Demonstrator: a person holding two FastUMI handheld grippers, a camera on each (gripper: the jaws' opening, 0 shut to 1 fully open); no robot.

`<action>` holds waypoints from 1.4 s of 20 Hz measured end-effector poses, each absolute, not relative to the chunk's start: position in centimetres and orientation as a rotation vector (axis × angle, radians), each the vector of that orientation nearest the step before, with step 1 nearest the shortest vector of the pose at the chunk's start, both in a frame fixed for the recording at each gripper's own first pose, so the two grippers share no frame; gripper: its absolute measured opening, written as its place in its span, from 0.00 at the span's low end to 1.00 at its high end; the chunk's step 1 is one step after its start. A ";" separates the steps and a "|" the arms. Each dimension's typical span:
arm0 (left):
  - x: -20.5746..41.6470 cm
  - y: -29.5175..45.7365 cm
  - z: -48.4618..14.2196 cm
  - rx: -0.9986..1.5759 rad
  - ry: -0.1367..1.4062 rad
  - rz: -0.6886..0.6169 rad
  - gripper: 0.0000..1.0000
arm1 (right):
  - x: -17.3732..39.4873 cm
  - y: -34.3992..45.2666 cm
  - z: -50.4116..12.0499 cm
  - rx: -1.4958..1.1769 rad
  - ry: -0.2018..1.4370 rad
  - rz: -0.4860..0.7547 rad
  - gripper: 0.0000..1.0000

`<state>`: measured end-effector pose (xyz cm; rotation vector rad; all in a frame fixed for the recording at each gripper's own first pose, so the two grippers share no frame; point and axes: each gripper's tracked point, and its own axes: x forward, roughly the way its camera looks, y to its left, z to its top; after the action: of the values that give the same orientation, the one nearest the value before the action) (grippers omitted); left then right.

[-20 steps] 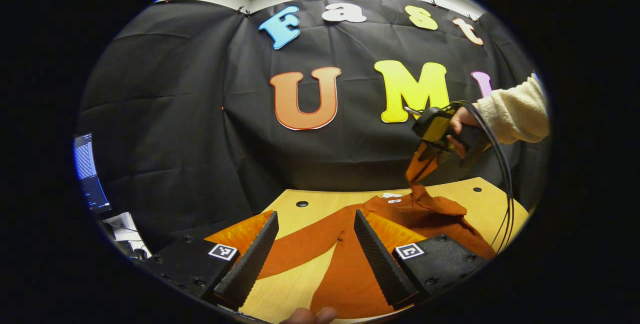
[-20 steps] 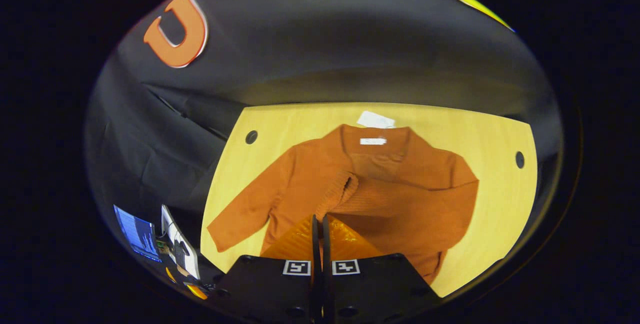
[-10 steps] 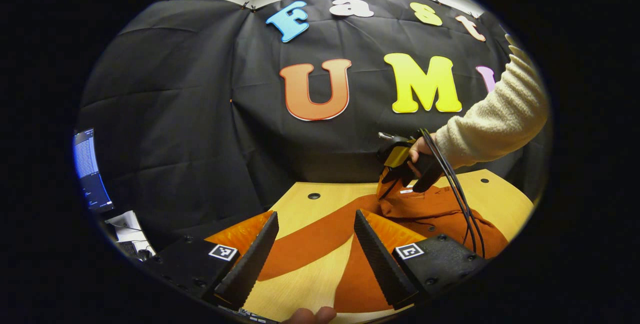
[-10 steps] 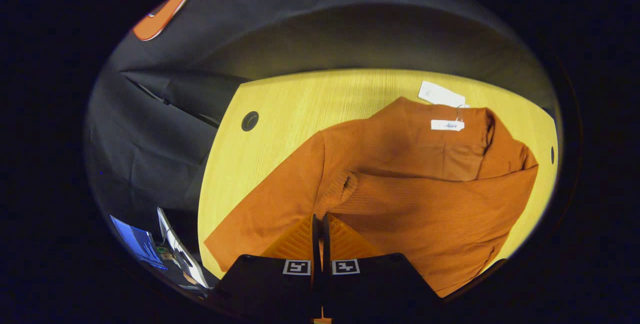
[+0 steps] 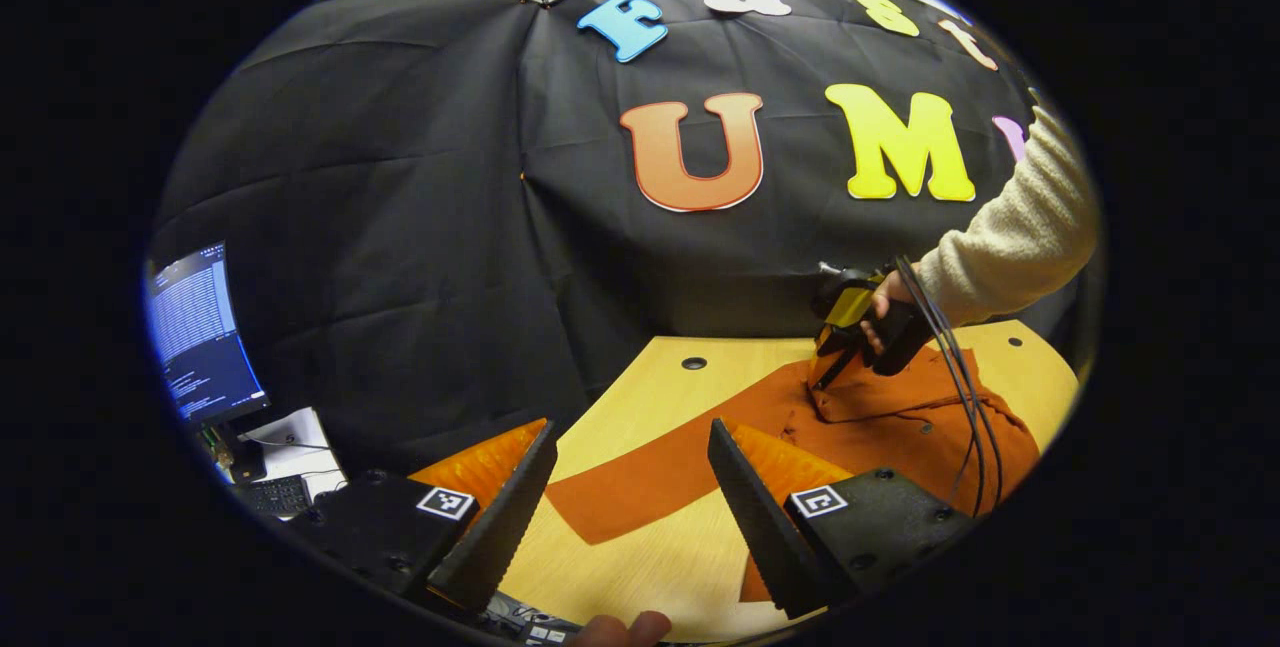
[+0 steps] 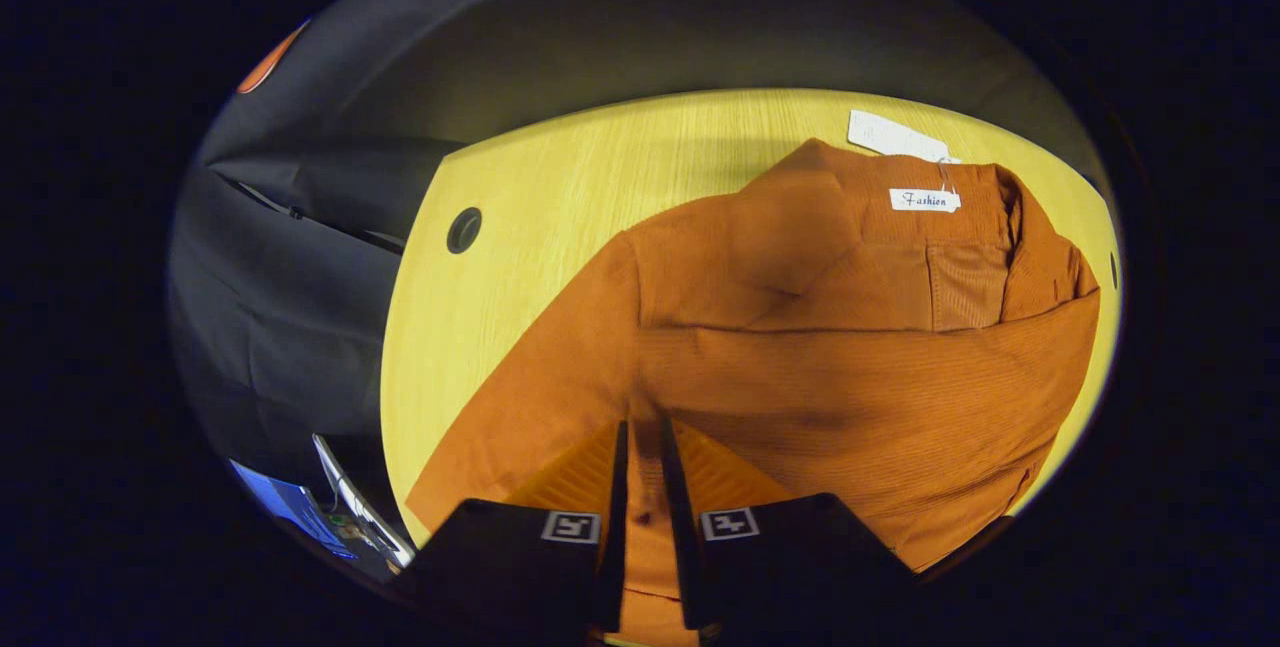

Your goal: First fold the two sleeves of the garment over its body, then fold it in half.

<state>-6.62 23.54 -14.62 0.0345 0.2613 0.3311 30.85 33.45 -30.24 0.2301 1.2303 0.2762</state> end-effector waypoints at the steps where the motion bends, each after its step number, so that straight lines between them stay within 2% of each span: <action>1: -6.7 23.7 -14.6 0.045 0.263 0.339 0.99 | 30.7 33.7 -29.6 0.246 1.228 0.292 0.41; 4: -6.5 23.7 -15.0 0.036 0.266 0.346 0.99 | 29.6 33.4 -27.5 0.272 1.214 0.323 0.98; 9: -6.6 25.9 -19.0 -0.029 0.381 0.425 0.98 | 26.7 31.7 -22.8 0.236 1.110 0.440 0.98; 16: -5.2 30.2 -24.5 -0.192 0.542 0.578 0.96 | 16.8 26.5 -19.7 0.115 0.986 0.635 0.98; 17: -4.8 30.8 -25.5 -0.226 0.569 0.597 0.96 | 15.6 25.1 -19.8 0.083 0.959 0.637 0.94; 18: -4.4 31.3 -26.4 -0.258 0.602 0.617 0.96 | 14.7 23.6 -19.8 0.058 0.936 0.629 0.94; 19: -4.0 31.8 -27.4 -0.293 0.637 0.634 0.96 | 13.8 22.2 -20.1 0.042 0.922 0.613 0.98; 20: -3.4 32.4 -28.4 -0.313 0.665 0.638 0.96 | 12.9 20.7 -20.6 0.037 0.916 0.595 0.93; 21: -3.2 32.7 -29.5 -0.326 0.706 0.641 0.96 | 12.2 19.6 -21.2 0.036 0.920 0.580 0.98; 24: -2.7 33.4 -32.9 -0.358 0.825 0.677 0.94 | 9.8 16.2 -22.0 0.084 0.931 0.530 0.98; 25: -2.7 33.6 -34.1 -0.376 0.865 0.685 1.00 | 9.1 15.5 -21.9 0.089 0.920 0.518 0.98; 26: -2.5 33.6 -34.9 -0.396 0.893 0.687 1.00 | 8.3 14.5 -21.9 0.083 0.903 0.510 0.98; 27: -2.1 33.5 -35.5 -0.426 0.913 0.685 0.92 | 7.4 13.9 -21.7 0.079 0.891 0.508 0.98; 28: -1.6 33.4 -35.8 -0.456 0.930 0.682 0.89 | 6.3 13.6 -21.6 0.083 0.883 0.512 0.98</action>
<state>-1.59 33.37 -35.83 -0.4564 0.9303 0.6815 6.29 13.60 -21.56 0.0835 0.8827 0.5125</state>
